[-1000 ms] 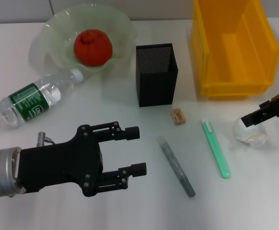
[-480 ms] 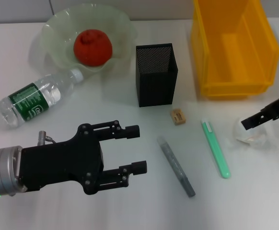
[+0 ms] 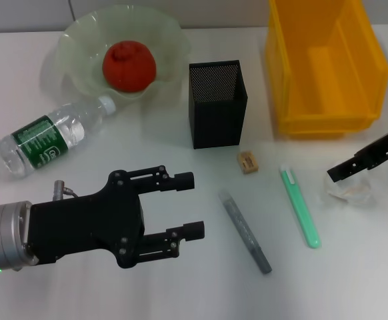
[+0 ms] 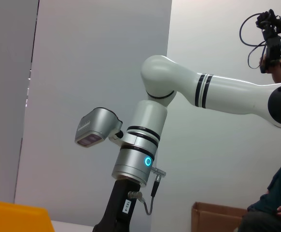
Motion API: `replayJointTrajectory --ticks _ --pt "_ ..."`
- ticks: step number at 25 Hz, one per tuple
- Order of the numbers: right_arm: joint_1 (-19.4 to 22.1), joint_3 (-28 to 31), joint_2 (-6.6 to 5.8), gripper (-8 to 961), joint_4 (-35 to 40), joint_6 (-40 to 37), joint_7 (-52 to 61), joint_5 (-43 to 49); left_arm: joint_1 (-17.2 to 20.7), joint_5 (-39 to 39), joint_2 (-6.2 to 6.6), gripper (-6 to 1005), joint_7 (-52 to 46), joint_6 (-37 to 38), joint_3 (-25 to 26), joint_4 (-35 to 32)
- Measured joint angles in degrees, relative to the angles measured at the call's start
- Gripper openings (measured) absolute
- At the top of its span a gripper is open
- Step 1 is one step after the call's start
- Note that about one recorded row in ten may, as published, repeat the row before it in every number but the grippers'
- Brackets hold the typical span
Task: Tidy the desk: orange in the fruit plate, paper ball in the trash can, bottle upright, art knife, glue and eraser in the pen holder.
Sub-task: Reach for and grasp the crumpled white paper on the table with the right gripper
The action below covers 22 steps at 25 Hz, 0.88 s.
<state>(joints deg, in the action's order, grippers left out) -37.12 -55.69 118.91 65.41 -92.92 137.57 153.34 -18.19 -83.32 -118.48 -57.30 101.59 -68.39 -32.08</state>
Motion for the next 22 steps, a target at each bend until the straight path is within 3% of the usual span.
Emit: replayJointTrajectory --ticks 22 --pt "-0.46 -1.62 0.00 759 -3.56 2.85 -0.18 0.71 -0.56 0.00 0.00 658 0.00 -1.12 0.32 0.00"
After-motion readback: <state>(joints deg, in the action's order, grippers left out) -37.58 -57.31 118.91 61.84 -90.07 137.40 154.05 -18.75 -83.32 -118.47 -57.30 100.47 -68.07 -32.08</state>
